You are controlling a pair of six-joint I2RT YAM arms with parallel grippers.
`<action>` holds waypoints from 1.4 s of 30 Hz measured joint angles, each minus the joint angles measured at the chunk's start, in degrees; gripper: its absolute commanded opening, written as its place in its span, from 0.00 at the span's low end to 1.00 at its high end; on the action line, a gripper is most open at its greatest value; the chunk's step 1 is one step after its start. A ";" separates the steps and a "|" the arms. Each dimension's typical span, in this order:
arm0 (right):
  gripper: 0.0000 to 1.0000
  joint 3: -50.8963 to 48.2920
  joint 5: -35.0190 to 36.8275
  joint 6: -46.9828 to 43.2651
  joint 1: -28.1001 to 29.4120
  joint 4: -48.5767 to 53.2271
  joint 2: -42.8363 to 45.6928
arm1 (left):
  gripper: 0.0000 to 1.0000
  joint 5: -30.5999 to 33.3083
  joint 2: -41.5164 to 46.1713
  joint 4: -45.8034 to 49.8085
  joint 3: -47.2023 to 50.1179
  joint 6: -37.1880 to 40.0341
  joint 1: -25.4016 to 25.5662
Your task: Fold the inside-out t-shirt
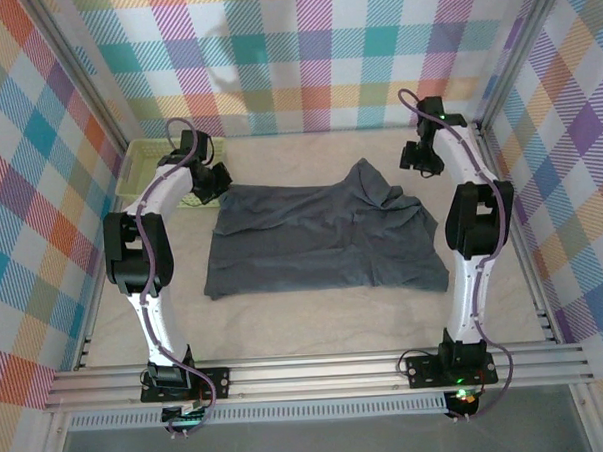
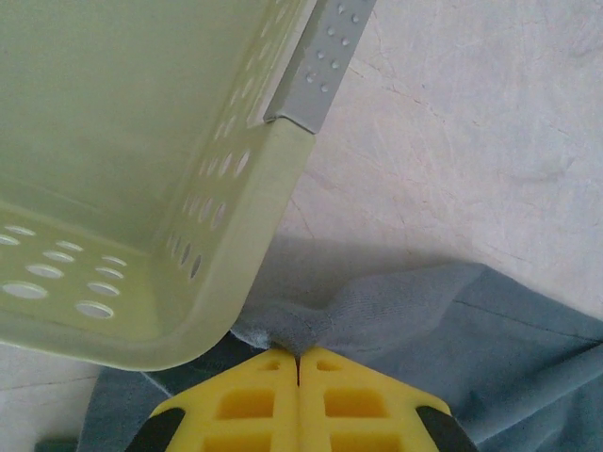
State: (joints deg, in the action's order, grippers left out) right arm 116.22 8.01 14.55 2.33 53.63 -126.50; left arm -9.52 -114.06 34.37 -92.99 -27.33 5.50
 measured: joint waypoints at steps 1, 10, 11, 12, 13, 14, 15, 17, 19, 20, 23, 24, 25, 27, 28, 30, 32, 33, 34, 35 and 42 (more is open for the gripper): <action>0.61 0.00 -1.03 0.57 0.00 0.11 -0.20 | 0.00 0.00 0.00 -0.02 0.07 0.00 0.00; 0.62 -0.55 -10.60 4.81 1.51 0.07 -5.35 | 0.00 0.07 0.00 -0.13 0.57 -0.02 0.00; 0.61 -0.63 -11.15 5.20 1.57 0.07 -6.03 | 0.00 0.07 0.00 -0.15 0.61 -0.02 0.00; 0.59 -0.68 -11.56 5.57 1.55 0.09 -6.69 | 0.00 0.07 0.00 -0.15 0.66 -0.02 0.02; 0.56 -0.68 -11.91 5.79 1.55 0.07 -7.19 | 0.00 0.07 0.00 -0.15 0.66 -0.02 0.00; 0.51 -0.68 -12.28 6.10 1.51 0.07 -7.72 | 0.00 0.07 0.00 -0.20 0.66 -0.02 0.00; 0.45 -0.68 -12.59 6.36 1.51 0.09 -8.09 | 0.00 0.07 0.00 -0.20 0.66 -0.02 0.00; 0.37 -0.68 -12.96 6.78 1.51 0.07 -8.50 | 0.00 0.07 0.00 -0.20 0.70 -0.02 0.02; 0.26 -0.59 -13.07 7.26 1.51 0.11 -8.70 | 0.00 0.07 0.00 -0.20 0.72 -0.02 0.02; 0.21 -0.35 -13.03 7.41 1.51 0.17 -8.81 | 0.00 0.07 0.00 -0.20 0.72 -0.02 0.02; 0.12 2.40 -12.11 7.52 1.49 1.22 -9.66 | 0.00 0.07 0.00 -0.22 0.92 0.00 0.00; 0.10 3.85 -11.50 7.56 1.49 1.51 -10.05 | 0.00 0.07 0.00 -0.17 0.96 -0.02 0.00; 0.08 5.16 -10.99 7.37 1.51 1.81 -10.40 | 0.00 0.07 0.00 -0.17 0.98 -0.02 0.00; 0.04 8.63 -9.57 7.13 1.49 2.32 -11.17 | 0.00 0.07 0.00 -0.20 0.98 -0.02 0.00; 0.04 10.40 -8.94 6.86 1.49 2.82 -11.58 | 0.00 0.07 0.00 -0.20 1.03 -0.02 0.00; 0.03 14.67 -7.45 5.79 1.51 3.34 -12.50 | 0.00 0.07 0.00 -0.20 1.18 0.00 0.00; 0.03 18.18 -6.08 4.50 1.51 3.72 -13.18 | 0.00 0.09 0.00 -0.17 1.46 0.00 0.00; 0.02 19.96 -5.20 3.74 1.49 3.65 -13.51 | 0.00 0.11 0.00 -0.20 1.70 0.00 0.00; 0.02 21.40 -4.37 2.80 1.49 3.48 -13.73 | 0.00 0.11 0.00 -0.11 1.84 0.00 0.00; 0.02 22.32 -3.72 1.95 1.51 3.17 -13.84 | 0.00 0.09 0.00 -0.13 1.95 -0.02 0.00; 0.00 23.30 1.09 -5.68 1.51 -2.71 -14.32 | 0.00 -0.13 0.00 -0.11 2.03 -0.02 -0.55</action>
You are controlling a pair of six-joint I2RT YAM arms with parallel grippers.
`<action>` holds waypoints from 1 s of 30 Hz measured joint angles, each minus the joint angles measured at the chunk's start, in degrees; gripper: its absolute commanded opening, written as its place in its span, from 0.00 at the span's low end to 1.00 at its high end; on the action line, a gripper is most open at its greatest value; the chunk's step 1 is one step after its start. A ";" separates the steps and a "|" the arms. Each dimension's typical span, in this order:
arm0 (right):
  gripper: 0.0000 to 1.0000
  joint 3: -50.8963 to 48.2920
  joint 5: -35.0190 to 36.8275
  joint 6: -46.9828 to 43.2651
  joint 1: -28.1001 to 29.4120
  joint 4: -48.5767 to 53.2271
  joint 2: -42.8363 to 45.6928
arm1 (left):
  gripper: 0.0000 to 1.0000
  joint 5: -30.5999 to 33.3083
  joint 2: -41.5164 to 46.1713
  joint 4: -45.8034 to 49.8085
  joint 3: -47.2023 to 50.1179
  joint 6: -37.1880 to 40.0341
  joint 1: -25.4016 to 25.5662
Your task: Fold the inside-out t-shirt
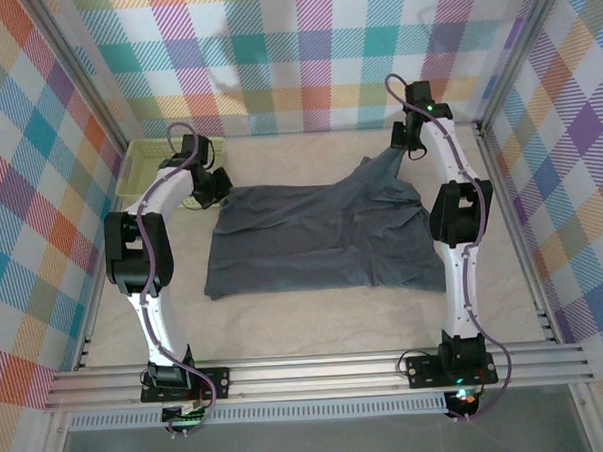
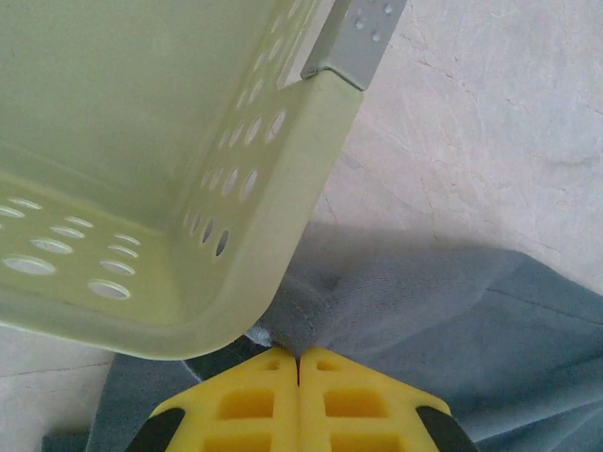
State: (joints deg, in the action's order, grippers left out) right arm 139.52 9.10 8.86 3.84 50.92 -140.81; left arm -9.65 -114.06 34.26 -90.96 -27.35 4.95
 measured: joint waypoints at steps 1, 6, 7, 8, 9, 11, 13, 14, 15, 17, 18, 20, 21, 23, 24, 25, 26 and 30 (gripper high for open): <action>0.00 0.00 0.42 -0.94 0.00 -1.03 -0.17 | 0.00 0.00 0.00 0.00 0.00 0.00 -0.04; 0.00 0.02 0.66 -4.72 0.00 -6.67 -0.96 | 0.00 -0.83 0.00 0.11 -0.02 -0.04 -0.50; 0.00 0.02 0.17 -5.25 0.00 -7.87 -1.07 | 0.00 -0.98 0.00 0.11 -0.02 -0.04 -0.59; 0.00 0.09 -0.33 -5.60 0.00 -8.92 -1.16 | 0.00 -1.11 0.00 0.11 -0.02 -0.04 -0.68; 0.00 0.42 -0.85 -6.01 0.00 -9.73 -1.38 | 0.00 -1.27 0.00 0.13 -0.02 -0.04 -0.76; 0.00 2.05 -2.01 -6.73 0.00 -11.50 -2.25 | 0.00 -1.42 0.00 0.15 -0.02 -0.04 -0.92; 0.00 4.39 -3.08 -7.32 0.00 -12.61 -3.50 | 0.00 -1.46 0.02 0.20 -0.04 -0.04 -1.03; 0.00 5.49 -3.54 -7.72 0.00 -13.11 -4.00 | 0.00 -1.46 0.02 0.20 -0.07 -0.04 -1.05; 0.00 6.25 -3.80 -7.98 0.00 -13.64 -4.44 | 0.00 -1.53 0.02 0.35 -0.20 -0.04 -1.09; 0.00 6.71 -3.82 -8.31 0.00 -14.05 -4.66 | 0.00 -1.88 0.07 0.59 -0.57 -0.04 -1.14; 0.00 6.64 -3.80 -8.35 0.00 -14.05 -4.66 | 0.00 -2.03 0.24 0.57 -0.72 -0.07 -1.14; 0.00 5.40 -3.87 -8.37 0.00 -14.88 -4.20 | 0.00 -2.78 1.05 0.63 -0.72 -0.22 -1.14; 0.00 3.76 -4.04 -8.39 0.00 -15.41 -3.54 | 0.00 -3.19 1.79 0.61 -0.72 -0.26 -1.14; 0.00 0.11 -4.22 -8.37 0.00 -15.76 -1.86 | 0.00 -3.87 3.52 0.57 -0.72 -0.44 -1.14; 0.00 -2.16 -4.24 -8.35 0.00 -15.82 -0.59 | 0.00 -4.35 4.59 0.55 -0.70 -0.48 -1.14; 0.00 -3.98 -4.24 -8.33 0.00 -15.76 0.50 | 0.00 -4.74 5.68 0.52 -0.66 -0.55 -1.14; 0.00 -6.40 -4.24 -8.28 0.00 -16.02 2.12 | 0.00 -5.16 6.95 0.33 -0.37 -0.68 -1.14; 0.00 -17.14 -4.26 -8.02 0.00 -17.86 11.10 | 0.00 -6.43 12.35 -0.02 2.40 -0.87 -1.14</action>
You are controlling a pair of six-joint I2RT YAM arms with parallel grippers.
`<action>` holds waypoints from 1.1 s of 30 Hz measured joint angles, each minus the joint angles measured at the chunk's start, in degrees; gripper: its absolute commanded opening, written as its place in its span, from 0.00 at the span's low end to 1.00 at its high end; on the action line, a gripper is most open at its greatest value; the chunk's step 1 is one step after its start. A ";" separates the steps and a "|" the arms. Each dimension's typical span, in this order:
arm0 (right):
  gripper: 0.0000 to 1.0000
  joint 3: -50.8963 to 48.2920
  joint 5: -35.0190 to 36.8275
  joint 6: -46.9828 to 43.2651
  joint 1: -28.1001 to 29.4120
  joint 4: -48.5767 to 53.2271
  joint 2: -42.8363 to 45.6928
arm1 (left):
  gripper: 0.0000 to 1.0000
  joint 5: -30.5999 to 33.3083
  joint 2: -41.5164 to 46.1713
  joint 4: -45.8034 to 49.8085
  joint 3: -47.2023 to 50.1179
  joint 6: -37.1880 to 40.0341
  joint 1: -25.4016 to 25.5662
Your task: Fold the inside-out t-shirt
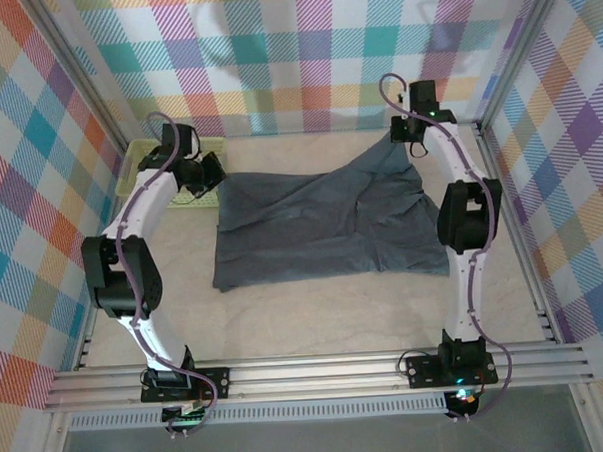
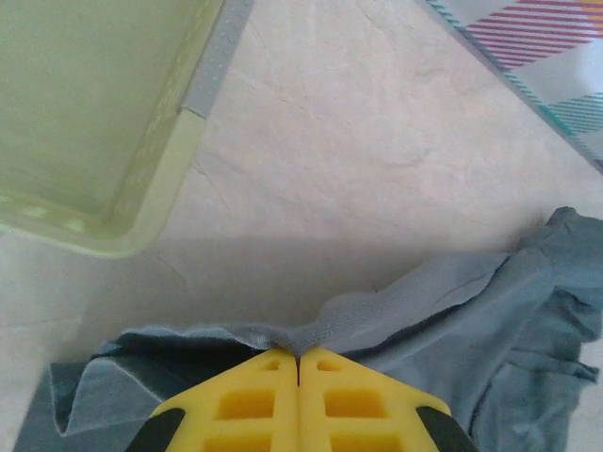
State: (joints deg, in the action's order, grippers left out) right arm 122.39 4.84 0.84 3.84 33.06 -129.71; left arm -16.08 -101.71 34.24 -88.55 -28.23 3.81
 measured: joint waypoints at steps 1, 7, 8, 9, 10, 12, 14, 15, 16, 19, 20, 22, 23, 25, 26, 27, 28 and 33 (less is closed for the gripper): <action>0.00 -3.21 -0.02 0.13 0.00 -0.79 2.97 | 0.00 -0.09 1.27 0.04 1.05 -0.02 0.00; 0.00 -20.15 -0.20 0.66 0.00 -6.14 19.32 | 0.00 -0.42 6.54 0.13 8.17 -0.04 -0.24; 0.00 -22.77 -0.17 0.87 0.00 -6.84 21.75 | 0.00 -0.42 7.15 0.13 9.35 -0.04 -0.39; 0.00 -25.05 -0.17 1.25 0.00 -7.45 23.63 | 0.00 -0.44 7.80 0.07 10.69 -0.07 -0.63; 0.00 -27.15 -0.15 1.53 0.00 -7.98 25.20 | 0.00 -0.42 8.28 -0.13 11.74 -0.20 -0.81; 0.00 -32.04 -0.11 2.43 0.00 -8.63 28.35 | 0.00 -0.44 9.42 -0.48 14.51 -0.46 -1.27; 0.00 -36.57 -0.09 3.74 0.00 -8.87 30.77 | 0.00 -0.46 10.60 -1.18 17.29 -0.63 -1.62; 0.00 -39.12 -0.11 4.70 0.00 -8.81 32.11 | 0.00 -0.44 11.17 -1.42 18.49 -0.68 -1.75; 0.00 -41.09 -0.15 5.53 0.00 -8.74 33.09 | 0.00 -0.42 11.74 -1.60 19.52 -0.70 -1.90; 0.00 -47.28 -0.22 9.16 0.00 -8.17 36.76 | 0.00 -0.37 14.21 -2.62 23.32 -0.83 -2.43; 0.00 -49.18 -0.26 10.69 0.00 -7.89 38.05 | 0.00 -0.37 14.97 -3.17 24.52 -0.85 -2.54; 0.00 -52.52 -0.07 13.77 0.00 -6.97 40.44 | 0.00 -0.37 16.46 -3.89 26.97 -0.87 -2.73; 0.00 -54.10 0.28 15.17 0.00 -6.49 41.55 | 0.00 -0.37 16.96 -4.39 28.00 -0.87 -2.75; 0.00 -57.42 1.40 17.88 -0.02 -5.07 44.00 | 0.00 -0.44 17.97 -5.05 30.25 -0.87 -2.78; 0.00 -58.73 1.86 18.73 -0.07 -4.39 44.94 | 0.00 -0.48 18.29 -5.38 31.12 -0.87 -2.80; 0.00 -60.28 2.49 19.87 -0.11 -3.45 46.18 | 0.00 -0.59 18.67 -5.90 32.22 -0.87 -2.80; 0.00 -61.75 3.10 20.85 -0.17 -2.75 47.54 | 0.00 -0.63 18.99 -6.03 33.07 -0.87 -2.80; 0.00 -66.10 5.31 24.20 -0.46 -0.04 55.12 | 0.00 -0.98 19.87 -6.25 34.49 -0.85 -2.80</action>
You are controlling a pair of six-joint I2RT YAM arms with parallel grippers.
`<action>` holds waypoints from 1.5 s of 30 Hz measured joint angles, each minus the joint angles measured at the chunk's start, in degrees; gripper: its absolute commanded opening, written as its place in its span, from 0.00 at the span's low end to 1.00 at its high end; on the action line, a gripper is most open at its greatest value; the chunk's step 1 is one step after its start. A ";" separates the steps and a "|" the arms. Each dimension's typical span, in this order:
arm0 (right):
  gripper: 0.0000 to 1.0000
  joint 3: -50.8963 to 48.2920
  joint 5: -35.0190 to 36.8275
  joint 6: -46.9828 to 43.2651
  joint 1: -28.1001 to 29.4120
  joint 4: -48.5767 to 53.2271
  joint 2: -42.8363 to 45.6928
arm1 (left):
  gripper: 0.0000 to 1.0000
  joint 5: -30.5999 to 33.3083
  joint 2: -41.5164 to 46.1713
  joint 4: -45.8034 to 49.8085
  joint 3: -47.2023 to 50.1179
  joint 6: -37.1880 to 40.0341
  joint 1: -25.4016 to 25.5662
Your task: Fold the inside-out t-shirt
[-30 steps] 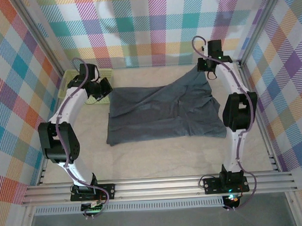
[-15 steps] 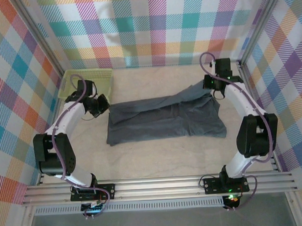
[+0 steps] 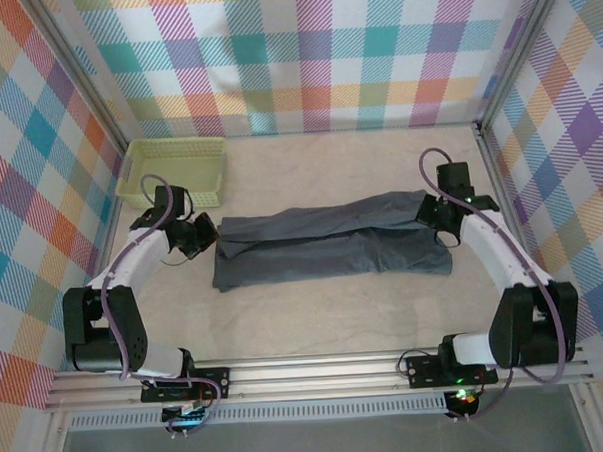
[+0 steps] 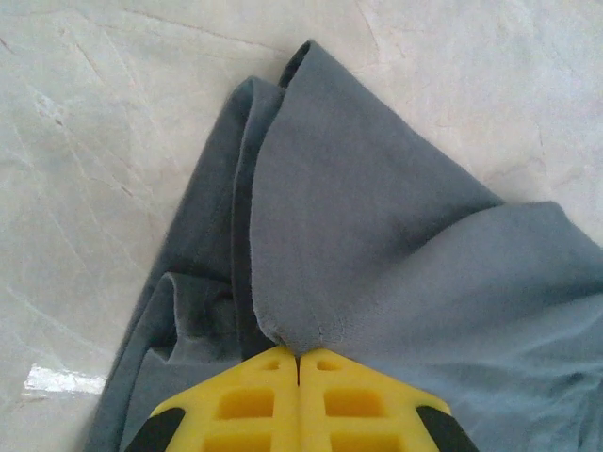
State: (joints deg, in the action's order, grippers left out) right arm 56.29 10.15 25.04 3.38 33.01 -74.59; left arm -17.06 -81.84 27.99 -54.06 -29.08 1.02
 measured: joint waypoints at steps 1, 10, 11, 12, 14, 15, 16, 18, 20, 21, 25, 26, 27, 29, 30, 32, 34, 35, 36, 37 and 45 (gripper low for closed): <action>0.00 -0.44 0.55 0.50 -0.02 0.26 1.49 | 0.00 -0.04 0.26 -0.09 0.00 0.00 0.00; 0.01 -7.39 2.89 4.70 -0.04 1.77 9.42 | 0.00 0.70 5.62 -0.63 0.81 0.04 0.00; 0.01 -8.66 2.89 5.09 -0.04 1.81 9.07 | 0.00 0.87 5.95 -1.16 1.79 0.04 0.00; 0.01 -9.77 2.89 5.57 -0.04 1.86 8.59 | 0.00 1.11 5.99 -1.60 3.10 0.02 0.00; 0.02 -11.19 2.93 6.12 -0.04 1.88 7.08 | 0.00 1.31 5.64 -1.81 5.90 0.02 0.00; 0.02 -11.61 3.02 6.32 -0.04 1.86 6.23 | 0.00 1.33 5.25 -1.81 7.56 0.02 0.00; 0.03 -11.74 3.13 6.58 -0.11 1.88 5.27 | 0.00 1.40 4.68 -1.77 8.90 0.02 0.00; 0.09 -11.76 3.19 7.19 -0.50 1.62 3.74 | 0.05 1.55 3.26 -1.55 10.47 0.02 0.00; 0.27 -11.72 3.43 7.52 -0.81 1.57 2.69 | 0.15 1.70 1.70 -1.16 10.91 0.17 0.00; 0.41 -11.69 3.72 8.04 -0.81 1.62 2.29 | 0.22 2.01 1.18 -1.07 10.91 0.15 0.00; 0.68 -10.67 5.05 8.57 -0.81 3.13 1.88 | 0.39 5.46 1.11 2.23 9.40 0.33 -0.02; 0.70 -10.16 5.44 8.72 -0.79 3.52 1.97 | 0.42 6.62 1.42 3.23 8.61 0.24 0.02; 0.72 -9.51 5.79 8.55 -0.79 3.98 2.16 | 0.44 8.17 2.14 4.72 7.34 0.22 0.33; 0.74 -8.28 5.81 8.00 -0.79 4.42 3.21 | 0.46 11.32 4.37 6.91 4.57 0.15 1.42; 0.74 -7.67 5.44 7.48 -0.79 4.35 3.76 | 0.47 12.70 5.64 7.63 3.08 0.11 2.40; 0.74 -6.12 3.78 6.64 -0.61 4.11 4.15 | 0.47 14.08 7.37 7.89 0.13 -0.02 5.49; 0.73 -3.89 1.70 5.77 0.24 3.74 2.56 | 0.47 14.73 7.04 7.37 -2.51 -0.04 9.38; 0.73 -2.45 0.63 5.53 0.79 3.48 0.81 | 0.47 14.75 6.05 6.84 -3.48 -0.04 11.02; 0.74 -0.79 -0.52 5.35 1.40 2.99 -1.73 | 0.47 14.62 4.46 6.10 -4.50 -0.07 12.66; 0.75 0.81 -1.53 5.33 1.75 2.45 -4.61 | 0.47 14.45 2.29 5.01 -5.35 -0.13 13.81; 0.81 5.55 -4.87 5.97 -1.60 0.59 -25.40 | 0.51 13.07 -14.27 -0.35 -4.11 -0.46 13.70</action>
State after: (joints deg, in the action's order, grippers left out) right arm 61.84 5.28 31.00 1.78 33.61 -99.98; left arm -3.99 -96.12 27.64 -58.17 -29.54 14.72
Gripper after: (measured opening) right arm 0.774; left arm 0.499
